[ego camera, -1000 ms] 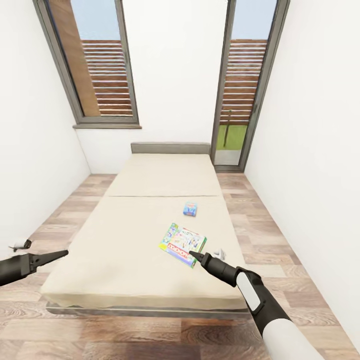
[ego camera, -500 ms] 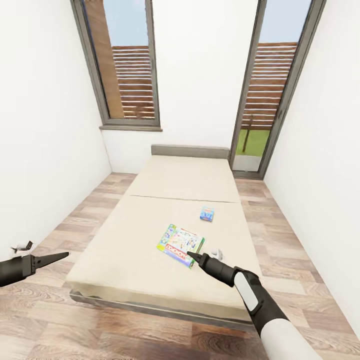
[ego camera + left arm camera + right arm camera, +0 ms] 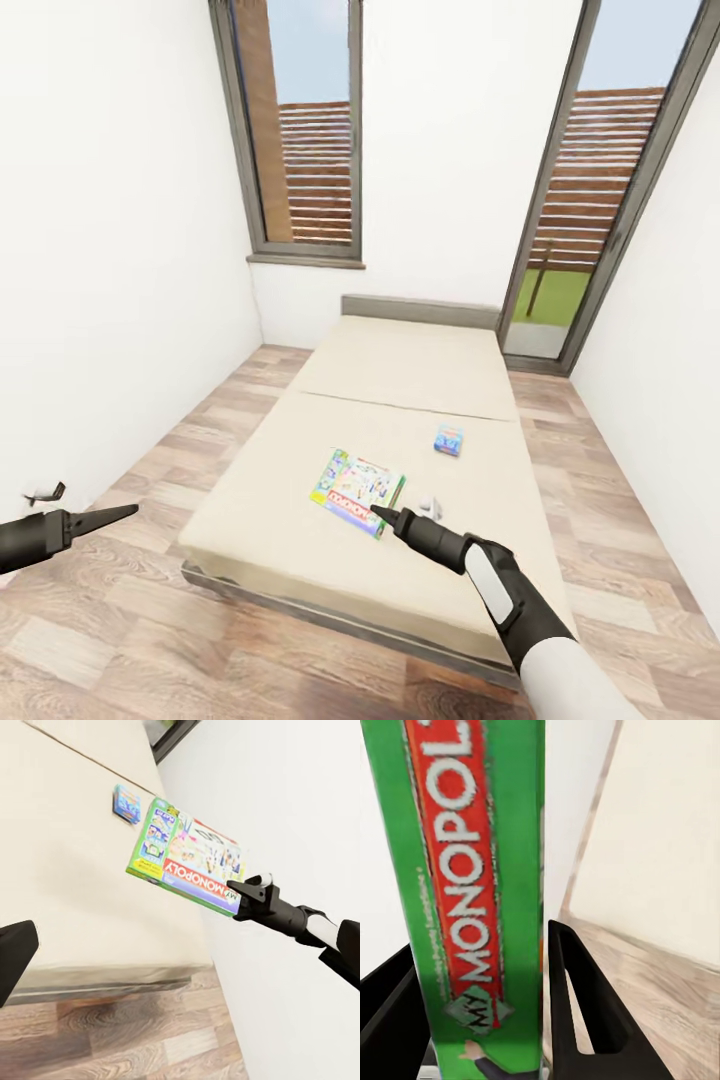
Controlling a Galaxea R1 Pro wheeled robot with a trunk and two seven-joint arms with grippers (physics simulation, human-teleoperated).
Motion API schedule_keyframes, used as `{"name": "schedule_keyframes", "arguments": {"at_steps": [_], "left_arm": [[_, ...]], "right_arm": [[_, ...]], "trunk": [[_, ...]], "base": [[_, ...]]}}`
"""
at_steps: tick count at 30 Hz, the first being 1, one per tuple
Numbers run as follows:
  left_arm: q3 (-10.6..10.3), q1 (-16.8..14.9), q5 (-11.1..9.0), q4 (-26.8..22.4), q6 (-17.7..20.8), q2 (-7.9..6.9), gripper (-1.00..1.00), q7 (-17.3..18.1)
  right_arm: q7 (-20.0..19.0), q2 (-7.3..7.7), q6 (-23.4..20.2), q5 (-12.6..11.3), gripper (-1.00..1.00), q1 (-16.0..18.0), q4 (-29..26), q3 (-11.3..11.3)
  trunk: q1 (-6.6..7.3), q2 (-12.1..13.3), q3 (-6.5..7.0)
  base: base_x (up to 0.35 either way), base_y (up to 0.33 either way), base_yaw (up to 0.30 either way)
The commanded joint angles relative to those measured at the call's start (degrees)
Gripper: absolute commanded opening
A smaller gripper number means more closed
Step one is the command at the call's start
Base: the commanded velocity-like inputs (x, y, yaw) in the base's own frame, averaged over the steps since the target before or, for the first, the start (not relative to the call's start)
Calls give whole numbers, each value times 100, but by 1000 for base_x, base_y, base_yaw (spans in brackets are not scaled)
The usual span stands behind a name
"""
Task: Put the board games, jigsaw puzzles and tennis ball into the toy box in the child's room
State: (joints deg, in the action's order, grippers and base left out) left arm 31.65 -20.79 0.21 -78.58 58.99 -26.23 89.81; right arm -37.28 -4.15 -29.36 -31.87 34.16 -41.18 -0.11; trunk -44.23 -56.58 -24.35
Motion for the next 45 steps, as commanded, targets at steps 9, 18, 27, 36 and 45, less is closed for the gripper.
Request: {"name": "schedule_keyframes", "arguments": {"at_steps": [9,18,27,36,45], "left_arm": [[-34,-4,12,1,49,4,100,19],[-48,-4,14,1,42,18,100,19],[-57,-4,21,-1,42,21,100,19],[-68,-4,22,-2,42,29,100,19],[-78,-4,22,-3,37,36,100,19]], "right_arm": [[9,-32,51,-51,-100,3,-4,2],[11,-47,62,-47,-100,3,-4,2],[11,-51,62,-47,-100,3,-4,2],[11,-51,62,-47,-100,3,-4,2],[8,-51,73,-47,-100,3,-4,2]], "trunk": [[198,358,203],[396,719,411],[593,1080,619],[791,1441,827],[989,1802,1035]], "base": [[0,0,255],[0,0,254],[0,0,254],[0,0,254],[0,0,255]]}}
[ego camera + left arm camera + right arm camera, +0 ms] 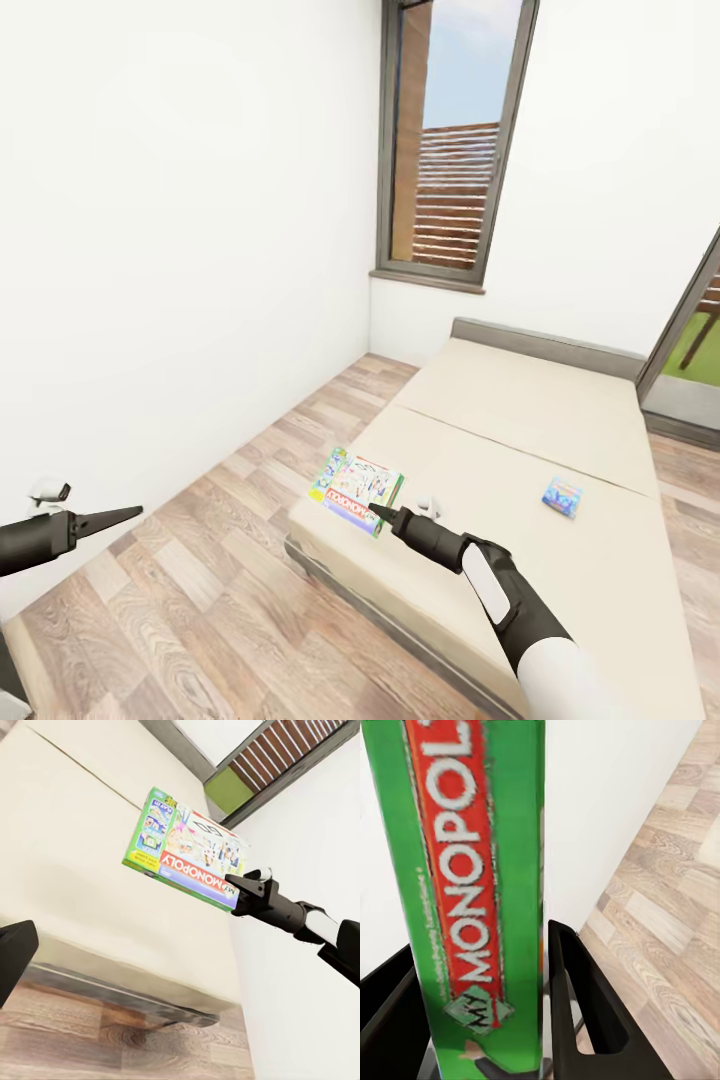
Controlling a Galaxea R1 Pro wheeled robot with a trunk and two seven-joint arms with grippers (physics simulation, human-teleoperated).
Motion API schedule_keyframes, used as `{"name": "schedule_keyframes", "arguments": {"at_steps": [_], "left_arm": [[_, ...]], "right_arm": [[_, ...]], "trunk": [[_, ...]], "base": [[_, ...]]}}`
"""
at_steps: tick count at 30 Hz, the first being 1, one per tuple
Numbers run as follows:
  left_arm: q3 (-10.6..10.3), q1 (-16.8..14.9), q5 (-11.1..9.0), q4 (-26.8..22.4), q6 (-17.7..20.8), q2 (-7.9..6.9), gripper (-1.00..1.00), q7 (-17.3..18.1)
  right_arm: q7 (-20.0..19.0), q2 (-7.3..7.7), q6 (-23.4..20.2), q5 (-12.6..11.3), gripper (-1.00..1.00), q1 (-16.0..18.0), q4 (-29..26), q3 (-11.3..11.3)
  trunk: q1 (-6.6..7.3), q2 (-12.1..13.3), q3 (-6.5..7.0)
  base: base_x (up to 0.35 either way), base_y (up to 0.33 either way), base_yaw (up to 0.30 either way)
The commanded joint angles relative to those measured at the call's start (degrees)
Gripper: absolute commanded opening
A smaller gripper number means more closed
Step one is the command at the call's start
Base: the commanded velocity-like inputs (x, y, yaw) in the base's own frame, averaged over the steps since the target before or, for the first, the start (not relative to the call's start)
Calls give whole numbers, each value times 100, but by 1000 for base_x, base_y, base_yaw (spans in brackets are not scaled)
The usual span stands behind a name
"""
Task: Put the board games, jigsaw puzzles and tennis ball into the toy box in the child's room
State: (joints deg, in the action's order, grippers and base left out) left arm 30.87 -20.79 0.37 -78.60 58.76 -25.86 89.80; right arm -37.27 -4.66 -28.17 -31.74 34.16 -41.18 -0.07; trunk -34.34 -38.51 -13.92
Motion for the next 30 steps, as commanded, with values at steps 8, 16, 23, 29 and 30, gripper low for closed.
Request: {"name": "schedule_keyframes", "arguments": {"at_steps": [8,16,23,29,30], "left_arm": [[-23,-4,7,-4,58,8,100,20],[-27,-4,7,-6,57,13,100,20],[-27,-4,9,-6,57,19,100,20],[-143,-4,29,-6,53,20,100,20],[-170,-4,30,-6,51,20,100,20]], "right_arm": [[1,0,69,-60,-100,3,-4,-2],[1,1,75,-60,-100,3,-4,-2],[1,-6,75,-54,-100,3,-4,17],[15,14,156,-59,-100,3,-2,354],[16,12,187,-59,-100,3,0,381]], "trunk": [[175,316,177],[351,637,362],[504,917,524],[636,1158,663],[658,1198,686]], "base": [[0,0,255],[0,0,255],[0,0,254],[0,0,254],[0,0,254]]}}
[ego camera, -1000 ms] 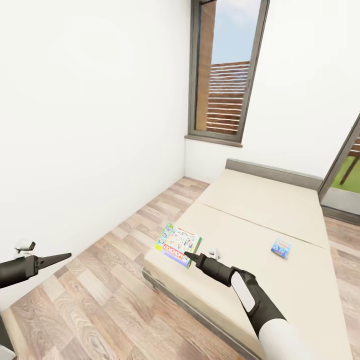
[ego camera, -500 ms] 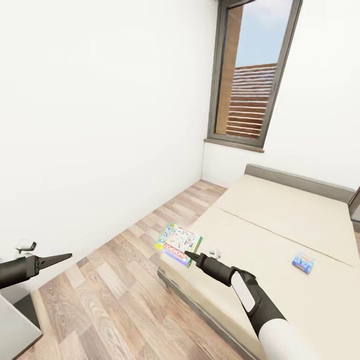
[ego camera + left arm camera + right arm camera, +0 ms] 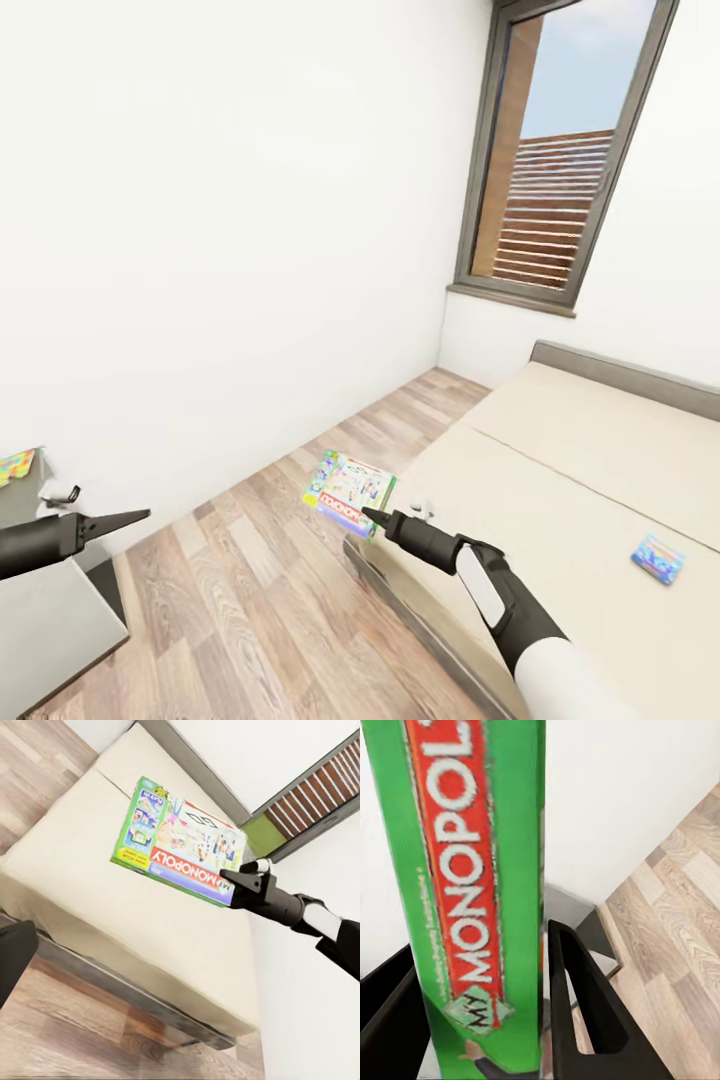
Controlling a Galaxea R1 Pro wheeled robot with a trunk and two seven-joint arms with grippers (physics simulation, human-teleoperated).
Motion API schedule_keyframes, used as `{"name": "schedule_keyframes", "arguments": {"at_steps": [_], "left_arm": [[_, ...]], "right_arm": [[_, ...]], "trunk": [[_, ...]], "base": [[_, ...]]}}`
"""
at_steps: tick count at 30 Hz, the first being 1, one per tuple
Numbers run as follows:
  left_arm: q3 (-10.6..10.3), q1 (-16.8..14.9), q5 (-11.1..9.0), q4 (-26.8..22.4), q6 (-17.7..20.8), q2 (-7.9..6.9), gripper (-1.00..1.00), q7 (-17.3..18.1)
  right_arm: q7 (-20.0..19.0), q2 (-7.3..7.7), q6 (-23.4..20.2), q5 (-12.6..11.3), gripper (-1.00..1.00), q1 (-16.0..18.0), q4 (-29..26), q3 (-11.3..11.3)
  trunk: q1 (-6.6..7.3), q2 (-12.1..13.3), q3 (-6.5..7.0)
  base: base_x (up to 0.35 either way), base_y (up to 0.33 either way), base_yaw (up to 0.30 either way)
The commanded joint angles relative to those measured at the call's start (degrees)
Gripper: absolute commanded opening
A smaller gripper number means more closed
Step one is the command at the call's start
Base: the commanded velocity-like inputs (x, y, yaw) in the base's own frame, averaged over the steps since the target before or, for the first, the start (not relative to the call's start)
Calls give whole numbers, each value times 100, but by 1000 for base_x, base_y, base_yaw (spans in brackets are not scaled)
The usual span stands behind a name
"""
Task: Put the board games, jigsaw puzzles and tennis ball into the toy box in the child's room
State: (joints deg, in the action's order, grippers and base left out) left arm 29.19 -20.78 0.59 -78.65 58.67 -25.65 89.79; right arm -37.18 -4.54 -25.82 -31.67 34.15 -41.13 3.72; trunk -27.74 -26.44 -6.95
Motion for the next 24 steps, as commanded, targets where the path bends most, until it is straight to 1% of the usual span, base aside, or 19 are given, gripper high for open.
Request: {"name": "schedule_keyframes", "arguments": {"at_steps": [1,9,24], "left_arm": [[-20,-5,10,-1,59,-1,100,21],[-52,-5,12,0,57,-1,100,21],[-62,-5,12,-1,57,-1,100,21]], "right_arm": [[8,-2,-28,-67,-100,4,-3,22],[8,52,5,-72,-100,4,7,48],[1,61,7,-76,-100,4,0,49]], "trunk": [[20,31,12],[195,352,198],[195,352,275]], "base": [[0,0,254],[0,0,255],[0,0,254]]}}
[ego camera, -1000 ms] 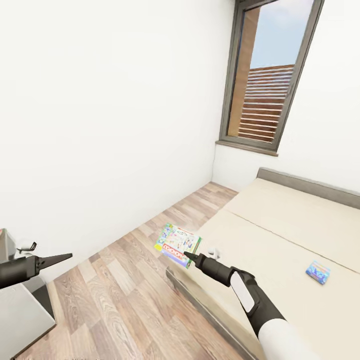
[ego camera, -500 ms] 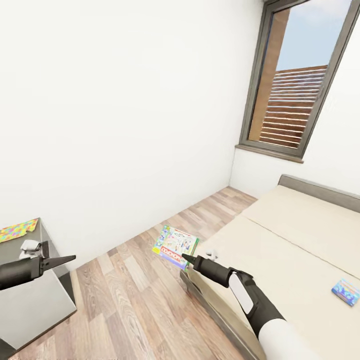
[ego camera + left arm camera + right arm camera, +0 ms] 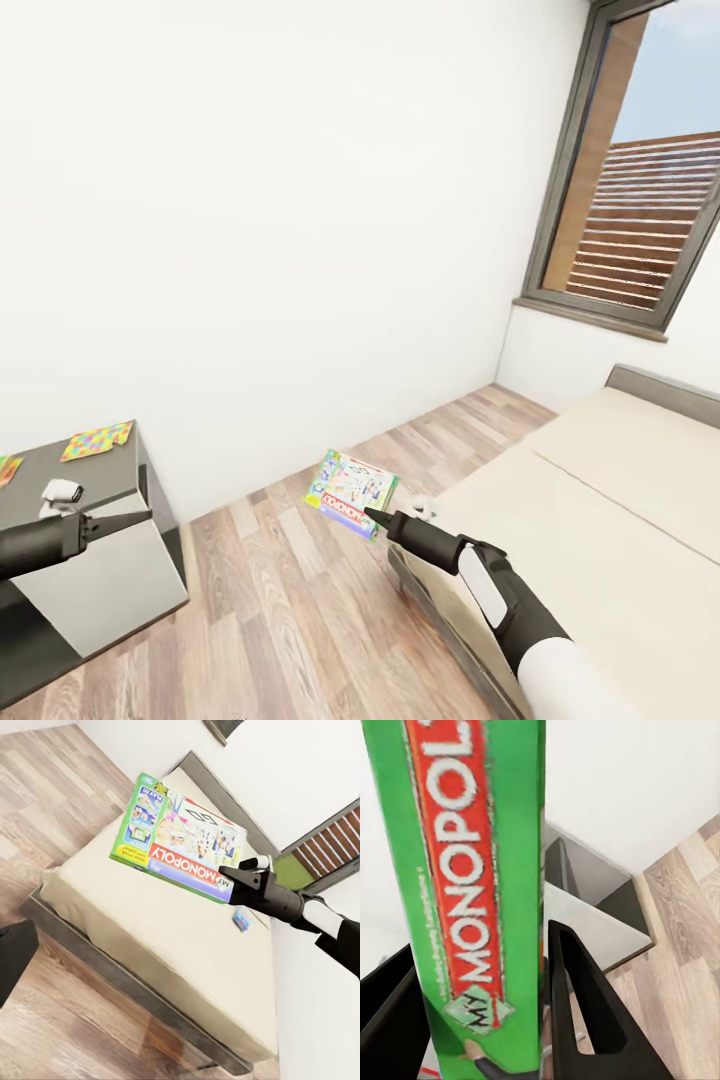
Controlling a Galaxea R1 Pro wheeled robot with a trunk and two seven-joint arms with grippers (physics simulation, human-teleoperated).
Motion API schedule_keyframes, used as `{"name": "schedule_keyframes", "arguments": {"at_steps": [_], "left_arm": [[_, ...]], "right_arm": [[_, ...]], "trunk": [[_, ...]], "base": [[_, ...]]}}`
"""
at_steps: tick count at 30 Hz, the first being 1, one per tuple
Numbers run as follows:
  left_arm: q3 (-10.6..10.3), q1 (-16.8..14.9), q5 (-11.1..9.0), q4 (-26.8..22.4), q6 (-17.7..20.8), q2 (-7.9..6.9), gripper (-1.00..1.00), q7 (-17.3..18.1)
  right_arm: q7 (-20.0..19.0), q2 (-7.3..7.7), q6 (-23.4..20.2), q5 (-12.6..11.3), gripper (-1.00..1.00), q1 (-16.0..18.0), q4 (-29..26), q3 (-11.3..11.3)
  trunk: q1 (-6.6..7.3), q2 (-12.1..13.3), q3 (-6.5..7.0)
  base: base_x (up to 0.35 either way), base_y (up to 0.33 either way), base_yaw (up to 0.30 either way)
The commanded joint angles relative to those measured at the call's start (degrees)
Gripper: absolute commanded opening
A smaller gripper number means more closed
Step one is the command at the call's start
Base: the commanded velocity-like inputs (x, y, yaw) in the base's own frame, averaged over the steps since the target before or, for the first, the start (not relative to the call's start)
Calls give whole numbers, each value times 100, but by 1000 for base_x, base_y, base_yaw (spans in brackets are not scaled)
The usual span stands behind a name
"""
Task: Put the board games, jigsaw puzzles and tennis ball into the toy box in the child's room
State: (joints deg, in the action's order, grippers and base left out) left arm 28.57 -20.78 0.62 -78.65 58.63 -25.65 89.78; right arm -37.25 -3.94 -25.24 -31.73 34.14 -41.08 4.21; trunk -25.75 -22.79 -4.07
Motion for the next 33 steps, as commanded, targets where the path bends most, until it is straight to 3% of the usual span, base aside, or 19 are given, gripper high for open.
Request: {"name": "schedule_keyframes", "arguments": {"at_steps": [1,33], "left_arm": [[0,-5,8,-1,61,-1,100,22],[-8,-5,-15,-1,59,-1,100,22]], "right_arm": [[7,0,-51,-70,-100,5,-5,1],[7,3,-51,-68,-100,5,-5,-1]], "trunk": [[-4,-13,-8],[-4,-13,158]], "base": [[0,0,254],[0,0,254]]}}
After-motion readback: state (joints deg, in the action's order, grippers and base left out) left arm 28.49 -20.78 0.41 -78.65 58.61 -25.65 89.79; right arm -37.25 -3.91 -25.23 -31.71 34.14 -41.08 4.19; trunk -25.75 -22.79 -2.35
